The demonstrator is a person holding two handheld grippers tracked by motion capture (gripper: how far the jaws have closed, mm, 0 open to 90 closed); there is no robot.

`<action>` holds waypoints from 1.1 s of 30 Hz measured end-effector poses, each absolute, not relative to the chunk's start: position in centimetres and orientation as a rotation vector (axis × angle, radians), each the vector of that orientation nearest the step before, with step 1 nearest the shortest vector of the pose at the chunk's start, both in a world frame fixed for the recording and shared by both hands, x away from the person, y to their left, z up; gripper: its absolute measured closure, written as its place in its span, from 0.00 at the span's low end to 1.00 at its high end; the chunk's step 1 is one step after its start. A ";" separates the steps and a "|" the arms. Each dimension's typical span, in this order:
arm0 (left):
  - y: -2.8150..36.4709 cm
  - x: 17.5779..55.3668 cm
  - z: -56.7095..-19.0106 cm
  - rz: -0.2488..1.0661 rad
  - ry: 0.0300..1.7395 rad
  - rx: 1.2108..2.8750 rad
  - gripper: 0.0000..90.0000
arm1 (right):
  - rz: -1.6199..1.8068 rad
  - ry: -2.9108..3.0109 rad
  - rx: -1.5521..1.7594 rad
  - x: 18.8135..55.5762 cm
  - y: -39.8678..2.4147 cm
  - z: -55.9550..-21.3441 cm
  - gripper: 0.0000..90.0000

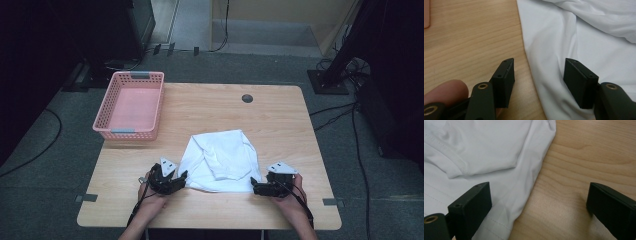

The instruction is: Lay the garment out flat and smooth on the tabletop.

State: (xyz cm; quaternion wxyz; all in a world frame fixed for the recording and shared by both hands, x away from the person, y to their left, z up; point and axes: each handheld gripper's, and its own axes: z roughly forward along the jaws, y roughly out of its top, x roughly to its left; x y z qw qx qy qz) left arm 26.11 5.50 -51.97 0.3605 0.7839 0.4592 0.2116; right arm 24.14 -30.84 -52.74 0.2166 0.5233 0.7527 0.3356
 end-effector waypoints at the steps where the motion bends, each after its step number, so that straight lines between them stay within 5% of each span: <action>1: 5.5 25.9 -52.0 0.545 1.176 2.022 0.48 | 0.931 2.092 1.444 23.9 -30.9 -52.7 0.07; 7: 5.7 25.5 -52.0 0.535 1.173 2.016 0.48 | 0.932 2.076 1.439 23.0 -31.0 -52.7 0.10; 20: 5.7 25.4 -52.1 0.543 1.173 2.014 0.47 | 1.167 2.084 1.368 21.1 -26.6 -50.9 0.77; 28: 5.7 25.4 -52.1 0.541 1.171 2.014 0.47 | 1.090 2.120 1.314 21.6 -24.3 -52.0 0.68; 33: 5.7 25.4 -52.1 0.540 1.170 2.013 0.47 | 1.036 2.101 1.322 21.6 -24.1 -52.4 0.86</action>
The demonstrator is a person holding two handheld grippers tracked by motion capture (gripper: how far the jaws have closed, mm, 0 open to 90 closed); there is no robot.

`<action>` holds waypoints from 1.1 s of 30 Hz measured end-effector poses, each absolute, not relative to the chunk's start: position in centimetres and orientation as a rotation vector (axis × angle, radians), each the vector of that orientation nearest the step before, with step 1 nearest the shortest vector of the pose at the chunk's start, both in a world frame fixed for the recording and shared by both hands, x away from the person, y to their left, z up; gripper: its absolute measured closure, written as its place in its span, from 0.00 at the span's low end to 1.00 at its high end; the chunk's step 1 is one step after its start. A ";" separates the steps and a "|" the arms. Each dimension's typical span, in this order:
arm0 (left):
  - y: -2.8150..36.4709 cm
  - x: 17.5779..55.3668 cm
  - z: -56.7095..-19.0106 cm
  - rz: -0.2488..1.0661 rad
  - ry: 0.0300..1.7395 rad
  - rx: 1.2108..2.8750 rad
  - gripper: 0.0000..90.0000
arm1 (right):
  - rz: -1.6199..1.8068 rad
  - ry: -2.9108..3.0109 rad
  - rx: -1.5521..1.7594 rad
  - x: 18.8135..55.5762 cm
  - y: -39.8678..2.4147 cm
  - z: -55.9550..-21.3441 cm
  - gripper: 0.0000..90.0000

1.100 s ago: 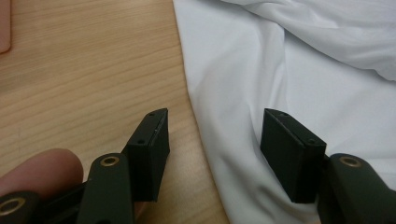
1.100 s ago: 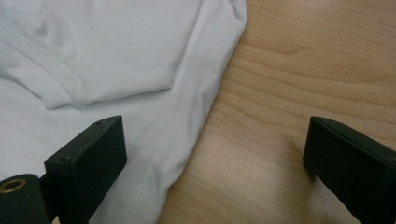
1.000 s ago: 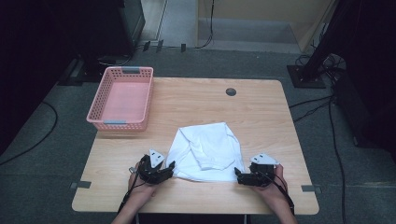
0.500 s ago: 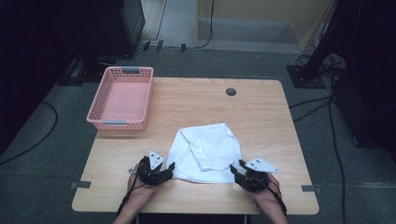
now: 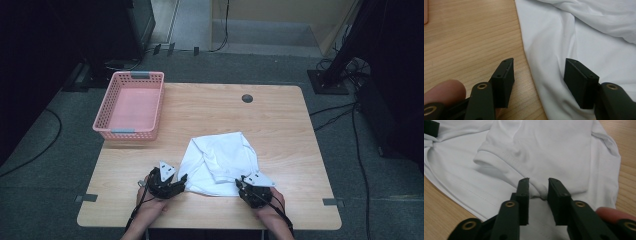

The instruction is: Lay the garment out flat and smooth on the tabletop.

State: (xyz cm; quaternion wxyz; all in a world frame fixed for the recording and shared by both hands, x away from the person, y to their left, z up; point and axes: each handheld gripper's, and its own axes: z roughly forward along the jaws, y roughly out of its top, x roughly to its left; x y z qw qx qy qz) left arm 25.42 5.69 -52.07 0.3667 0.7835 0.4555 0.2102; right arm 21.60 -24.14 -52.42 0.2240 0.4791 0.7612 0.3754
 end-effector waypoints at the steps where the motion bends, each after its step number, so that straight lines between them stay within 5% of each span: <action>1: 5.7 25.4 -52.1 0.540 1.171 2.014 0.47 | 1.040 2.101 1.329 21.7 -24.2 -52.4 0.90; 4: 5.7 25.4 -52.1 0.540 1.171 2.014 0.47 | 1.063 2.104 1.343 21.8 -24.3 -52.3 1.00; 9: 5.7 25.4 -52.1 0.539 1.171 2.014 0.47 | 1.107 2.068 1.334 22.0 -24.5 -51.4 1.00; 12: 5.7 25.4 -52.1 0.538 1.170 2.013 0.47 | 1.142 2.094 1.329 22.0 -24.4 -51.3 0.81; 16: 5.7 25.4 -52.1 0.538 1.169 2.015 0.47 | 1.098 2.136 1.286 21.8 -23.6 -52.3 0.71; 23: 5.7 25.4 -52.1 0.538 1.170 2.014 0.47 | 1.040 2.084 1.321 21.9 -23.7 -52.2 0.97; 26: 5.7 25.4 -52.1 0.537 1.170 2.014 0.47 | 1.043 2.080 1.333 22.1 -23.9 -52.1 1.00; 33: 5.7 25.5 -52.1 0.535 1.168 2.016 0.47 | 1.039 2.094 1.291 22.0 -23.2 -52.4 0.74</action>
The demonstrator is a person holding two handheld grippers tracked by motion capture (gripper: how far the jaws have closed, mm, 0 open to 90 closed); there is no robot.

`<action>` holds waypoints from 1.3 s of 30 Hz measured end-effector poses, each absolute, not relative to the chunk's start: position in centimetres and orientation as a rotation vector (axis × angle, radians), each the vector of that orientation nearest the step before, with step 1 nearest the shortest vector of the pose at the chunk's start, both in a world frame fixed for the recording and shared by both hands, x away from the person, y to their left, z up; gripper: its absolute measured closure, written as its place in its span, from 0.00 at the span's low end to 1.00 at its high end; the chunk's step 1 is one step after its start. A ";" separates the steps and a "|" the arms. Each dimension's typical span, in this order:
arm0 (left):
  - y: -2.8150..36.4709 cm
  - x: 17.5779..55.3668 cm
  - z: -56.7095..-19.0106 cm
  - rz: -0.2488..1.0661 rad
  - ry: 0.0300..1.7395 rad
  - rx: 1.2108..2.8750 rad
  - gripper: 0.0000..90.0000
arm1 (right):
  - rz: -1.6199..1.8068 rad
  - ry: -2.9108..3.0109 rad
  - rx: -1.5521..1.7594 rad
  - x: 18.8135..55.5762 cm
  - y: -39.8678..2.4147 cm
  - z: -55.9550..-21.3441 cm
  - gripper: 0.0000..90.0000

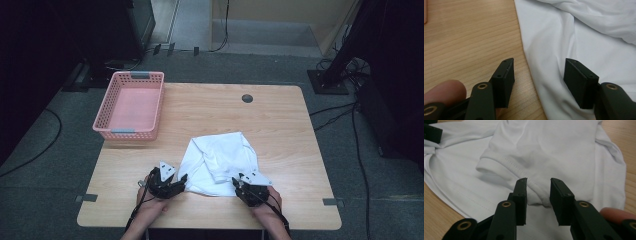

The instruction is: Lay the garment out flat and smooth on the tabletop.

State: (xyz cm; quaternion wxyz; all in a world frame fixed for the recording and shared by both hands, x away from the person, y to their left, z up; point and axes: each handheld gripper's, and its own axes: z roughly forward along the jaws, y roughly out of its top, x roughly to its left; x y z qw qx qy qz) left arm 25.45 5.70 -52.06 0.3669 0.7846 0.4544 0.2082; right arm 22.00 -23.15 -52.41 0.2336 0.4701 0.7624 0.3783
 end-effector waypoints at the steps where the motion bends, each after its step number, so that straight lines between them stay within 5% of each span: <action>1: 5.7 25.5 -52.1 0.535 1.167 2.016 0.47 | 1.025 2.094 1.279 21.9 -23.0 -52.4 0.74; 8: 5.7 25.4 -52.1 0.537 1.168 2.014 0.47 | 1.009 2.070 1.312 22.2 -23.3 -52.4 0.93; 22: 5.9 25.5 -51.2 0.487 1.156 1.986 0.46 | 1.220 1.973 1.359 24.8 -23.5 -48.3 0.95; 39: 1.4 25.8 -49.4 0.470 1.067 1.999 0.44 | 1.319 1.894 1.375 30.9 -22.2 -44.0 0.95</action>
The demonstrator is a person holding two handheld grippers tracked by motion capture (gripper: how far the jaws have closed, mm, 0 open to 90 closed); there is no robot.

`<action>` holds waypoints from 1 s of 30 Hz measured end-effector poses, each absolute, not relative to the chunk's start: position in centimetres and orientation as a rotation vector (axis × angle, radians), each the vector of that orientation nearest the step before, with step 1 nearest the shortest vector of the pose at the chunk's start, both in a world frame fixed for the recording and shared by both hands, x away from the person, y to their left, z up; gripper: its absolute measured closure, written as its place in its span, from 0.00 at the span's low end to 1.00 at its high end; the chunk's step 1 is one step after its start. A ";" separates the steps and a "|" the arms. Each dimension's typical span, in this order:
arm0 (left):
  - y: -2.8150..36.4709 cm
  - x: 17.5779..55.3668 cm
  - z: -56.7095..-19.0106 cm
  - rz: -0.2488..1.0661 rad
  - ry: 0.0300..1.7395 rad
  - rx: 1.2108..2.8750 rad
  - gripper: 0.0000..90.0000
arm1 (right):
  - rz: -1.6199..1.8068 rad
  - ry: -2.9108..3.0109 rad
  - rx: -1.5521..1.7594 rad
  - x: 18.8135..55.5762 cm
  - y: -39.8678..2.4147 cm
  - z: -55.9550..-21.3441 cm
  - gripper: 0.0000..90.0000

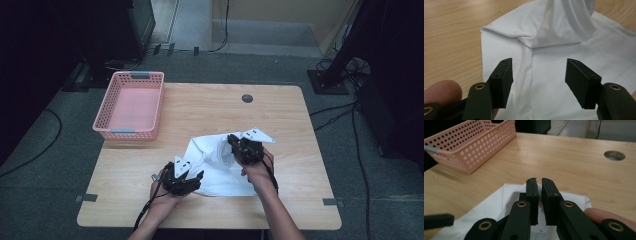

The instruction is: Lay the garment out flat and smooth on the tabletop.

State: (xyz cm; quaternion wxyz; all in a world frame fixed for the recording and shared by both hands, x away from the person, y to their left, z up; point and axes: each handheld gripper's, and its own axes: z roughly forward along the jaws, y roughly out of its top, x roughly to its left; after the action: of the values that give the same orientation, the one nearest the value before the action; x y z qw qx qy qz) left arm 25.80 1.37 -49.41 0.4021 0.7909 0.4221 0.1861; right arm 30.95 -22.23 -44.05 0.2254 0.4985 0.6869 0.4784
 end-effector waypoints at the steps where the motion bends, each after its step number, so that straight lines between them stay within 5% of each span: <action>1: 1.4 26.0 -49.7 0.467 1.080 2.012 0.44 | 1.323 1.880 1.389 31.6 -22.4 -43.6 0.95; 12: 1.8 26.1 -51.7 0.436 1.096 2.064 0.45 | 1.336 1.691 1.597 41.6 -24.0 -39.8 0.95; 13: 1.8 26.1 -51.7 0.431 1.099 2.058 0.45 | 1.370 1.545 1.644 42.9 -25.0 -39.8 0.79; 15: 2.0 26.1 -51.7 0.431 1.091 2.064 0.45 | 1.365 1.498 1.626 43.3 -25.7 -40.0 0.62; 21: 2.5 26.0 -51.7 0.428 1.070 2.072 0.45 | 1.434 1.594 1.646 40.4 -27.0 -41.7 0.42; 30: 3.7 26.0 -51.3 0.442 1.072 2.052 0.45 | 1.276 1.920 1.536 33.3 -27.1 -48.1 0.29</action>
State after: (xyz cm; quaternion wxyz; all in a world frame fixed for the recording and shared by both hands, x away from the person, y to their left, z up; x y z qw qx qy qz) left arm 26.03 3.65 -51.33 0.3825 0.8044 0.4203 0.1733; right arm 33.26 -27.10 -48.14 0.1847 0.5448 0.6812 0.4528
